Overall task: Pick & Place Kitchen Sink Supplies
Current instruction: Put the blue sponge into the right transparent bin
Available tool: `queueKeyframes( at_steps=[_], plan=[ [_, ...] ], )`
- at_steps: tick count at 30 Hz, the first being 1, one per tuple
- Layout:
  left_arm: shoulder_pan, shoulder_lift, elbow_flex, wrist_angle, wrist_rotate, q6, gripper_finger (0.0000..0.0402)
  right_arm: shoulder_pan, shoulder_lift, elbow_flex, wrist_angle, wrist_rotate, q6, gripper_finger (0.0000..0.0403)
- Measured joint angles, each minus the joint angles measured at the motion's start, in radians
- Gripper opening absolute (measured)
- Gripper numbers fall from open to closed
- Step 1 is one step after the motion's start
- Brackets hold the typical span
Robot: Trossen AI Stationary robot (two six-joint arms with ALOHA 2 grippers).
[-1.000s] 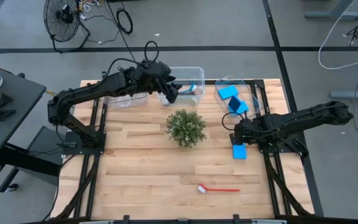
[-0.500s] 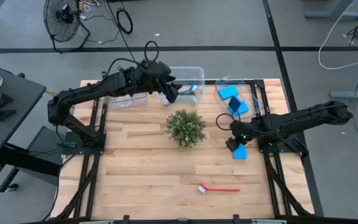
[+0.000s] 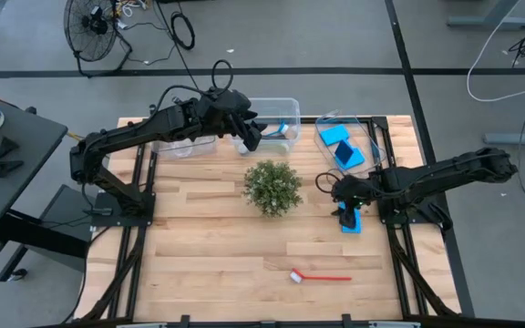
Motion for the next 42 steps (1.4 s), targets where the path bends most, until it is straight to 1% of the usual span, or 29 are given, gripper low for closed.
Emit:
queueKeyframes(
  at_steps=[5, 9, 13, 18, 21, 23, 26, 35, 36, 42],
  plan=[
    [0.0, 0.0, 0.0, 0.0, 0.0, 0.0, 0.0248, 0.0, 0.008, 0.0, -0.037, 0.019, 0.159, 0.0235],
    [0.0, 0.0, 0.0, 0.0, -0.001, 0.0, 0.0248, 0.0, 0.034, -0.015, -0.078, 0.043, 0.242, 0.0235],
    [0.0, 0.0, 0.0, 0.0, -0.004, 0.0, 0.0248, 0.0, 0.062, -0.04, -0.076, 0.045, 0.31, 0.0235],
    [0.0, 0.0, 0.0, 0.0, -0.008, 0.024, 0.0248, 0.0, 0.082, -0.055, -0.072, 0.046, 0.352, 0.0235],
    [0.0, 0.0, 0.0, 0.0, -0.008, 0.024, 0.0248, 0.0, 0.086, -0.056, -0.075, 0.045, 0.356, 0.0225],
    [0.0, 0.0, 0.0, 0.0, -0.008, 0.024, 0.0248, 0.0, 0.086, -0.056, -0.076, 0.046, 0.359, 0.0208],
    [0.0, 0.0, 0.0, 0.0, -0.008, 0.024, 0.0248, 0.0, 0.086, -0.056, -0.078, 0.045, 0.359, 0.0168],
    [0.001, 0.0, 0.0, 0.0, -0.008, 0.025, 0.0248, 0.0, 0.086, -0.057, -0.083, 0.045, 0.359, 0.0015],
    [0.001, 0.0, 0.0, 0.0, -0.008, 0.025, 0.0248, 0.0, 0.086, -0.057, -0.083, 0.046, 0.359, 0.0008],
    [0.001, 0.0, 0.0, 0.0, -0.008, 0.026, 0.0248, 0.0, 0.086, -0.057, -0.082, 0.069, 0.407, 0.0003]
  ],
)
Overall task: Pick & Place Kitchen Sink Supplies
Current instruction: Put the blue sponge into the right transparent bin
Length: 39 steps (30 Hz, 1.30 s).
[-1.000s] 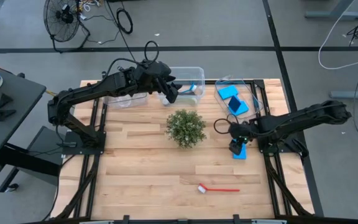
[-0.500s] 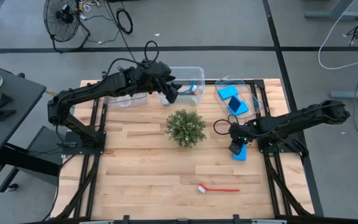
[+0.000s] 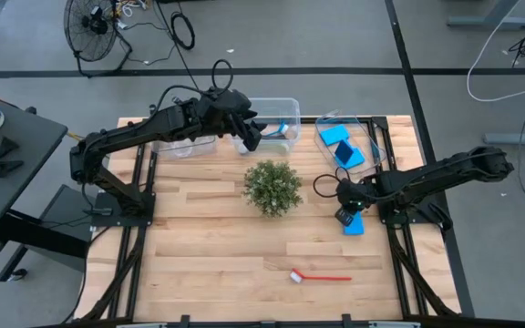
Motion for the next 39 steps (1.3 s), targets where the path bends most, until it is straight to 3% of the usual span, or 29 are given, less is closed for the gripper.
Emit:
queueKeyframes(
  at_steps=[7, 20, 24, 28, 39],
  plan=[
    [0.0, 0.0, 0.0, 0.0, 0.0, 0.0, 0.0248, 0.0, 0.0, 0.013, 0.01, -0.028, 0.057, 0.0001],
    [0.0, 0.0, 0.0, 0.0, 0.0, 0.001, 0.0248, 0.0, -0.003, 0.201, -0.096, 0.035, 0.021, 0.0],
    [0.0, 0.0, 0.0, 0.0, 0.0, 0.001, 0.0248, 0.0, -0.003, 0.203, -0.104, -0.016, 0.01, 0.0009],
    [0.0, 0.0, 0.0, 0.0, 0.0, 0.001, 0.0248, 0.0, -0.001, 0.198, -0.092, -0.039, -0.005, 0.0056],
    [0.0, 0.0, 0.0, 0.0, 0.0, 0.001, 0.0248, 0.0, -0.001, 0.067, -0.015, -0.027, 0.004, 0.0258]
  ],
)
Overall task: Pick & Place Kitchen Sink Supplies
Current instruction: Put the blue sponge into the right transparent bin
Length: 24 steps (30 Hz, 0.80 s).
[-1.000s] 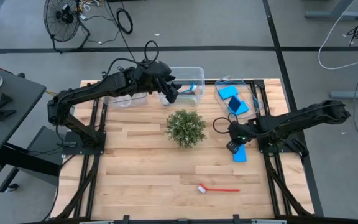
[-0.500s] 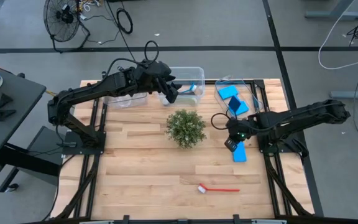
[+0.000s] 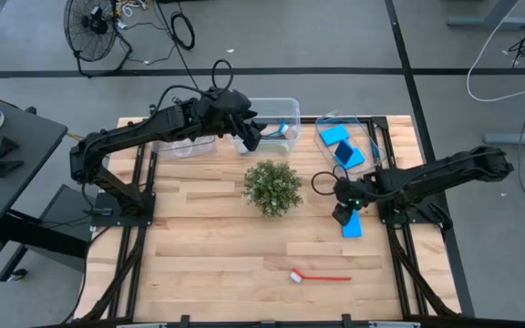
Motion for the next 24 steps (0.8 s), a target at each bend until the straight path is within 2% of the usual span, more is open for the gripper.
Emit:
queueKeyframes(
  at_steps=[5, 11, 18, 24],
  plan=[
    [0.0, 0.0, 0.0, 0.0, 0.0, 0.0, 0.0248, 0.0, 0.0, -0.032, 0.023, 0.002, -0.023, 0.0297],
    [0.0, 0.0, 0.0, 0.0, -0.003, 0.0, 0.0248, 0.0, 0.0, -0.072, 0.023, 0.01, -0.035, 0.0287],
    [0.0, 0.0, 0.0, 0.0, -0.004, 0.0, 0.0248, 0.0, 0.0, -0.081, 0.034, 0.005, -0.054, 0.0245],
    [0.0, 0.0, 0.0, 0.0, -0.004, 0.0, 0.0248, 0.0, 0.0, -0.081, 0.035, -0.013, -0.054, 0.0158]
  ],
)
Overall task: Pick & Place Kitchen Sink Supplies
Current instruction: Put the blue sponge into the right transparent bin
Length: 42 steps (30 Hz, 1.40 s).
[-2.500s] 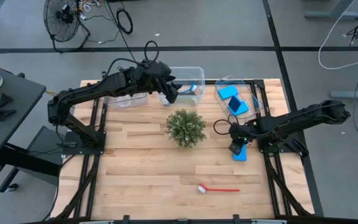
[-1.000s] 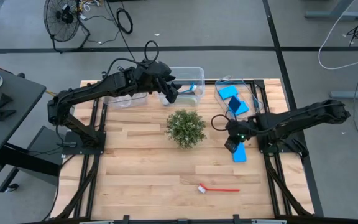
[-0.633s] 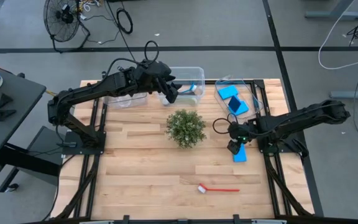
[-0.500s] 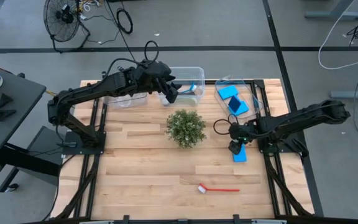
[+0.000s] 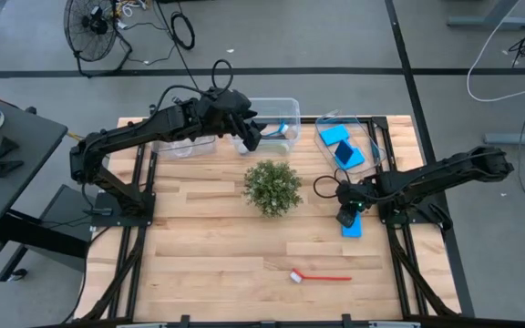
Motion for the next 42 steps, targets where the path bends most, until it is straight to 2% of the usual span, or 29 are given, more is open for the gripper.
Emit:
queueKeyframes(
  at_steps=[7, 9, 19, 28, 33, 42],
  plan=[
    [0.0, 0.0, 0.0, 0.0, 0.0, 0.0, 0.0248, 0.0, 0.0, 0.0, -0.001, -0.026, 0.021, 0.003],
    [0.0, 0.0, 0.0, 0.0, 0.0, 0.0, 0.0248, 0.0, 0.0, 0.0, 0.0, -0.03, 0.026, 0.0009],
    [0.0, 0.0, 0.0, 0.0, 0.0, 0.0, 0.0248, 0.0, 0.0, 0.011, 0.028, -0.04, 0.063, 0.0001],
    [0.0, 0.0, 0.0, 0.0, 0.0, 0.0, 0.0248, 0.0, 0.0, 0.178, -0.059, 0.009, 0.011, 0.0],
    [0.0, 0.0, 0.0, 0.0, 0.0, 0.0, 0.0248, 0.0, 0.0, 0.319, -0.143, 0.08, -0.033, 0.0],
    [0.0, 0.0, 0.0, 0.033, 0.0, 0.0, 0.0248, -0.021, 0.0, 0.6, -0.334, 0.311, -0.142, 0.0]
  ],
)
